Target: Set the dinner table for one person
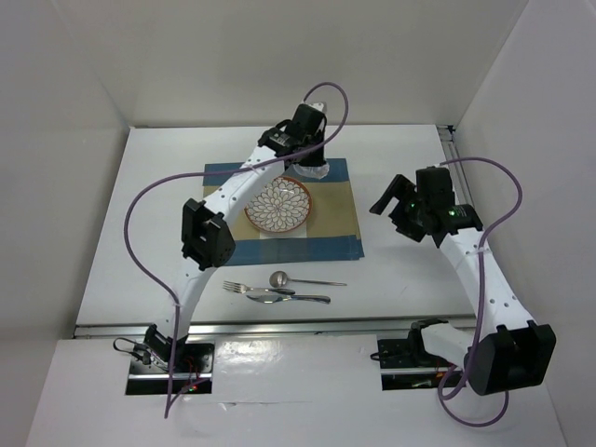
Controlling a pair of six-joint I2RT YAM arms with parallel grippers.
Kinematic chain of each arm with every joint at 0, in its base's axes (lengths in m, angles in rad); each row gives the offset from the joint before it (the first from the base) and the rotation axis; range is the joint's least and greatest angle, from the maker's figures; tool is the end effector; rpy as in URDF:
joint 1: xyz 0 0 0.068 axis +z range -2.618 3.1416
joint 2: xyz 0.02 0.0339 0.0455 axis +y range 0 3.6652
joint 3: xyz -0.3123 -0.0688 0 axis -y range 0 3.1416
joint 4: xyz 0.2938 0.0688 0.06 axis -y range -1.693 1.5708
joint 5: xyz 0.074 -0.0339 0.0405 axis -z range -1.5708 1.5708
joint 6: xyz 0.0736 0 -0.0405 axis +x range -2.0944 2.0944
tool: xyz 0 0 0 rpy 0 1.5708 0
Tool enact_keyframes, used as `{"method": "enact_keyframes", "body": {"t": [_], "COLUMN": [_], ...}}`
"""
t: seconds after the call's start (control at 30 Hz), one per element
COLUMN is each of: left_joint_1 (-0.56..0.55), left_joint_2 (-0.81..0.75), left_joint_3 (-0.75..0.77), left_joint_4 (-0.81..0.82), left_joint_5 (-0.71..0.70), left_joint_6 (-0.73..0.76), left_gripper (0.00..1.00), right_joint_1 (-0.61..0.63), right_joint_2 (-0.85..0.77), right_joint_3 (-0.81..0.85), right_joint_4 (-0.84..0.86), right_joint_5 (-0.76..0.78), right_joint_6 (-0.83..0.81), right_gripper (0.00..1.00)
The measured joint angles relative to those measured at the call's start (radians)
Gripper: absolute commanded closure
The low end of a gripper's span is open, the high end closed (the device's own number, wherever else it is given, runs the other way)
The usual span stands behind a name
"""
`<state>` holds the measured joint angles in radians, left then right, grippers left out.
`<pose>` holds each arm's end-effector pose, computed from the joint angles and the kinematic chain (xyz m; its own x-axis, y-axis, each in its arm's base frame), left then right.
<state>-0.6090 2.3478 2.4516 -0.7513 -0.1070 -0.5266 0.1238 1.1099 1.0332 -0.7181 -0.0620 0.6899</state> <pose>0.5314 -0.3610 0.3375 -0.6785 -0.1361 -0.7219 0.1827 0.9206 -0.3452 0.2792 0.0393 0.3253 -0.6521 0.5590 -0.5121 0.3225 0.8159 0.4799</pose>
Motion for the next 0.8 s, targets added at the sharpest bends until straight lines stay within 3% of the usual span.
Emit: {"method": "enact_keyframes", "body": {"t": [0.23, 0.67, 0.73, 0.77, 0.8], "left_joint_1": [0.001, 0.004, 0.004, 0.004, 0.004], "left_joint_2": [0.112, 0.198, 0.198, 0.199, 0.2], "left_joint_3": [0.035, 0.045, 0.046, 0.047, 0.047], "left_joint_4": [0.134, 0.198, 0.203, 0.206, 0.209], "left_joint_5": [0.007, 0.032, 0.038, 0.042, 0.047], "left_joint_6": [0.0, -0.003, -0.003, -0.003, -0.001], "left_gripper": [1.0, 0.99, 0.79, 0.59, 0.5], "right_joint_1": [0.0, 0.0, 0.0, 0.0, 0.0], "right_joint_2": [0.007, 0.042, 0.052, 0.055, 0.057], "right_joint_3": [-0.02, -0.02, -0.02, -0.02, -0.02], "right_joint_4": [-0.048, -0.101, -0.104, -0.105, -0.105], "right_joint_5": [-0.002, -0.001, -0.001, -0.001, -0.002], "right_joint_6": [0.009, 0.011, 0.011, 0.011, 0.011], "right_gripper": [0.01, 0.01, 0.01, 0.01, 0.01]}}
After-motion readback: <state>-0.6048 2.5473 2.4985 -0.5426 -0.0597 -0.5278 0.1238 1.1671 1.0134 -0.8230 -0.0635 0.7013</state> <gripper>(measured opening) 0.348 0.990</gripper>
